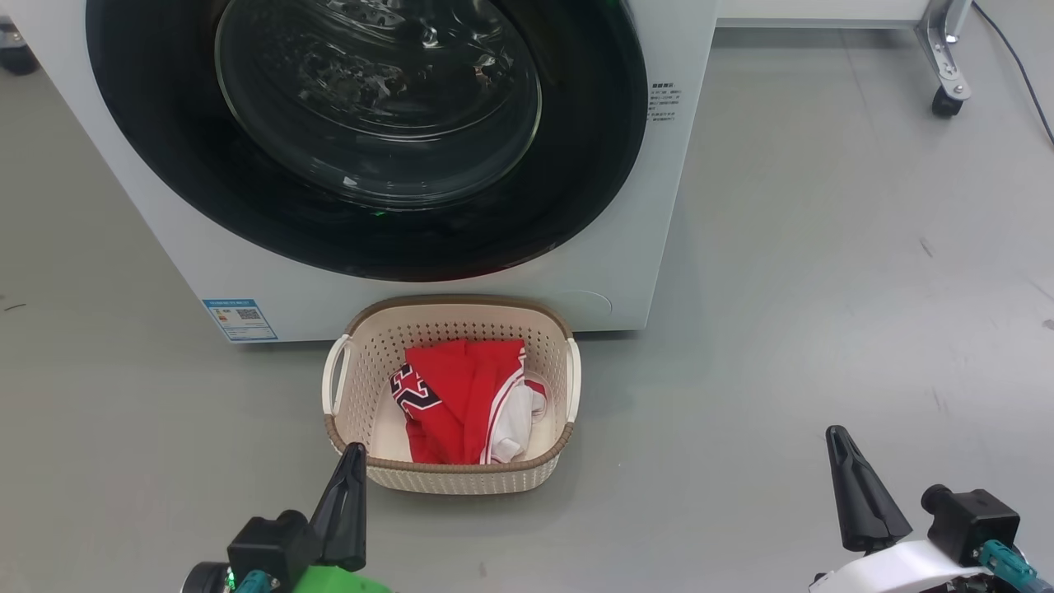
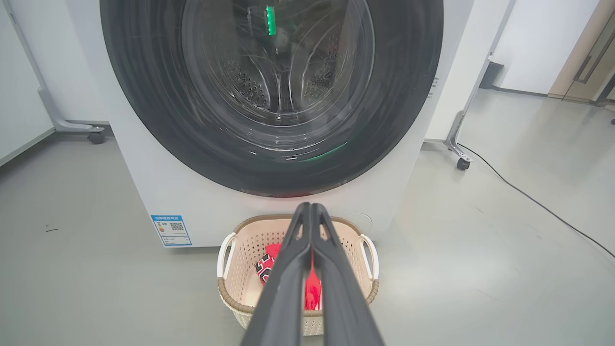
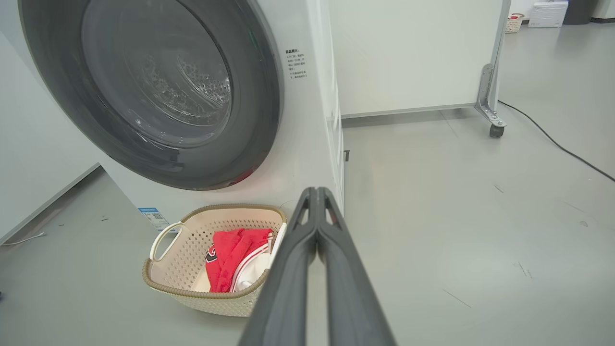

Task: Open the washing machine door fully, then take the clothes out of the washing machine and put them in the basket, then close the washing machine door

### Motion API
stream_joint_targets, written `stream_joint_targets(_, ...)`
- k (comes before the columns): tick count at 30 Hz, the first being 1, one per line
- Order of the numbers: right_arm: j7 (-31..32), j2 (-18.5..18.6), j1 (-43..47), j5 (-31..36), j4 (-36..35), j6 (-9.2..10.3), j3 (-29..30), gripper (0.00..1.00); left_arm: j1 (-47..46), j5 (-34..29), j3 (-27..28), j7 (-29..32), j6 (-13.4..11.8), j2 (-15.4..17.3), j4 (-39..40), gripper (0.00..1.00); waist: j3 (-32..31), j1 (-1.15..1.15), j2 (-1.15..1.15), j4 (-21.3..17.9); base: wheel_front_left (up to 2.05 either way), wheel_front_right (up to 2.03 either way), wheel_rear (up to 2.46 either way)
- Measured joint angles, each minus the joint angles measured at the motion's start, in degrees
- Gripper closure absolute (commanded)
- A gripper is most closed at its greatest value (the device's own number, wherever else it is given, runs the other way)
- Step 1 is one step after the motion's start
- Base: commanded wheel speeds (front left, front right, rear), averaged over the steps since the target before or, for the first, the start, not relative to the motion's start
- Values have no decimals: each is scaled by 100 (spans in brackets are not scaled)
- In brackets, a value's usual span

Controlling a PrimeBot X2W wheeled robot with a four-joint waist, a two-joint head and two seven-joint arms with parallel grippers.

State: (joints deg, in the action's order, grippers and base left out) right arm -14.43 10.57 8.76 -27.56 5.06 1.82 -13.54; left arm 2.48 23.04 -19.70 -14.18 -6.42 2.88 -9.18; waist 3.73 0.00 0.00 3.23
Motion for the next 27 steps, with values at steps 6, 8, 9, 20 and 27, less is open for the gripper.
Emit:
stream_joint_targets(6,107,-48,-3,-516,-5,-68,89,100,10,497,97,58,96,-2,55,100,-26,0,0,-26,0,0,0)
stream_joint_targets(8,123,-77,-4,-653,-4,-74,136,100,10,713,143,109,121,-2,57,100,-33,0,0,-33,0,0,0)
stream_joint_targets(9,163,-88,-5,-730,-4,-74,157,100,10,786,162,110,127,-2,57,100,-36,0,0,-36,0,0,0)
stream_joint_targets(20,359,-145,-71,-1513,37,-123,356,100,7,1605,399,311,223,2,63,100,-74,0,0,-75,0,0,0)
stream_joint_targets(27,490,-159,-148,-2005,105,-175,464,100,-4,2179,531,434,302,23,54,100,-98,0,0,-99,0,0,0)
